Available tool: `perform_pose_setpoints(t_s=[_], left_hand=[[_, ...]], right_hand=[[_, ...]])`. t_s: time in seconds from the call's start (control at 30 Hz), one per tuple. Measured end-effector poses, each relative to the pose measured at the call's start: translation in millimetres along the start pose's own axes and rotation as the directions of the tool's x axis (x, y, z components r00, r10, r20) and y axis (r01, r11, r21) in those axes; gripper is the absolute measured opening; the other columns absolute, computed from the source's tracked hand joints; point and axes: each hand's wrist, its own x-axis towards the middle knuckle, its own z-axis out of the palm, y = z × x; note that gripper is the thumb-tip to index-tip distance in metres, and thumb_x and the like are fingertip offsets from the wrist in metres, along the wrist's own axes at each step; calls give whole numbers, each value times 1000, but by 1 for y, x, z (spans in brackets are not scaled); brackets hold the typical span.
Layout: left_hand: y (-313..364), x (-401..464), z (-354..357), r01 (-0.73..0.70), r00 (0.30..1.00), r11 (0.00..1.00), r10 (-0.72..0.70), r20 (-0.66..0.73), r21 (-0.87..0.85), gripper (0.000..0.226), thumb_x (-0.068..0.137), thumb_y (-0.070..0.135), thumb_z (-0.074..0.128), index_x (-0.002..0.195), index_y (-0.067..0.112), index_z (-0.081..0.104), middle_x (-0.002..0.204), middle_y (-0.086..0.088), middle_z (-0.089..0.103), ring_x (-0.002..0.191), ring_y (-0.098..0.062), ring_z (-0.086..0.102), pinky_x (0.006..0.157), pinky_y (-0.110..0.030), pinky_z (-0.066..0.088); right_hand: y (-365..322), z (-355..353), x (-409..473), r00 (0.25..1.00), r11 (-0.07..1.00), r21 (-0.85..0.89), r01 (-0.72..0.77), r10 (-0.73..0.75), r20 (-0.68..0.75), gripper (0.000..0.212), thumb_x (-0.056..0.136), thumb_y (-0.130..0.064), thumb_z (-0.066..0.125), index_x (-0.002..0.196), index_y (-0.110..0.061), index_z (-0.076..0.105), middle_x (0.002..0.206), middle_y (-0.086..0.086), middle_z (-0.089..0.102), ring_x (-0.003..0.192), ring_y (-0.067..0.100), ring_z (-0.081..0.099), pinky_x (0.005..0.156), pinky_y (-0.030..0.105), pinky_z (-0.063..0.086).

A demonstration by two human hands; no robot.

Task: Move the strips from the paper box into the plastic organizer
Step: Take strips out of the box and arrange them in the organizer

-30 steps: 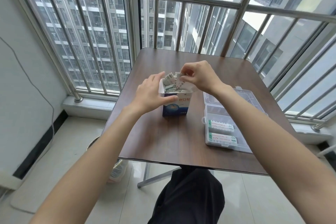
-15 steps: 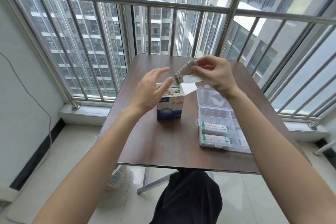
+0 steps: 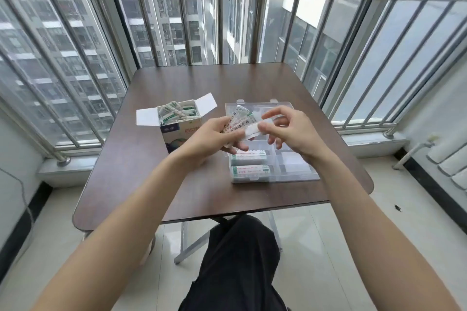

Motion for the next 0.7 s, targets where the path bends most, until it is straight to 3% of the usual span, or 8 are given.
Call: perform_pose_setpoints(t_s=[0.17, 0.3, 0.4, 0.5, 0.6, 0.7], left_hand=[[-8, 8, 17, 67, 997, 997, -68, -41, -34, 32, 100, 24, 42, 118, 0, 54, 99, -10, 58, 67, -10, 69, 54, -16, 49], [-14, 11, 20, 32, 994, 999, -34, -102, -22, 18, 100, 20, 44, 103, 15, 61, 91, -5, 66, 73, -17, 68, 64, -25, 54], [-20, 15, 16, -8, 967, 998, 23, -252, 61, 17, 98, 18, 49, 101, 9, 63, 89, -7, 65, 77, -16, 62, 69, -32, 53], [-23, 10, 11, -29, 950, 998, 47, -309, 64, 16, 98, 15, 47, 104, 5, 58, 86, -1, 67, 70, -12, 69, 62, -25, 55], [-30, -1, 4, -41, 943, 996, 66, -326, 82, 11, 98, 13, 48, 102, 10, 57, 89, 2, 68, 69, -9, 70, 59, -21, 53], [-35, -10, 0, -44, 937, 994, 74, -342, 96, 9, 96, 11, 50, 101, 11, 58, 85, 1, 68, 67, -6, 69, 54, -17, 51]], right_hand=[[12, -8, -7, 999, 999, 45, -30, 31, -14, 31, 79, -4, 74, 105, -2, 58, 69, 14, 63, 50, 14, 60, 50, 24, 51], [12, -3, -9, 997, 997, 48, -67, 65, 42, 37, 79, -3, 73, 111, -2, 56, 72, 16, 61, 49, 10, 60, 51, 21, 52], [14, -4, -8, 999, 997, 75, -37, 36, 12, 26, 81, -2, 70, 106, -2, 61, 73, 13, 61, 50, 11, 60, 51, 20, 51], [19, -11, -10, 1000, 982, 188, 1, 1, -14, 10, 84, 2, 66, 93, -1, 68, 78, 15, 64, 62, 13, 65, 66, 21, 56], [28, -14, -19, 1000, 968, 251, -26, 24, 10, 10, 86, -6, 66, 91, 2, 69, 82, 13, 69, 77, 15, 68, 82, 24, 55], [35, -10, -24, 999, 992, 124, 10, -14, 31, 7, 84, -3, 67, 88, -8, 69, 84, 5, 69, 79, 15, 66, 83, 25, 54]])
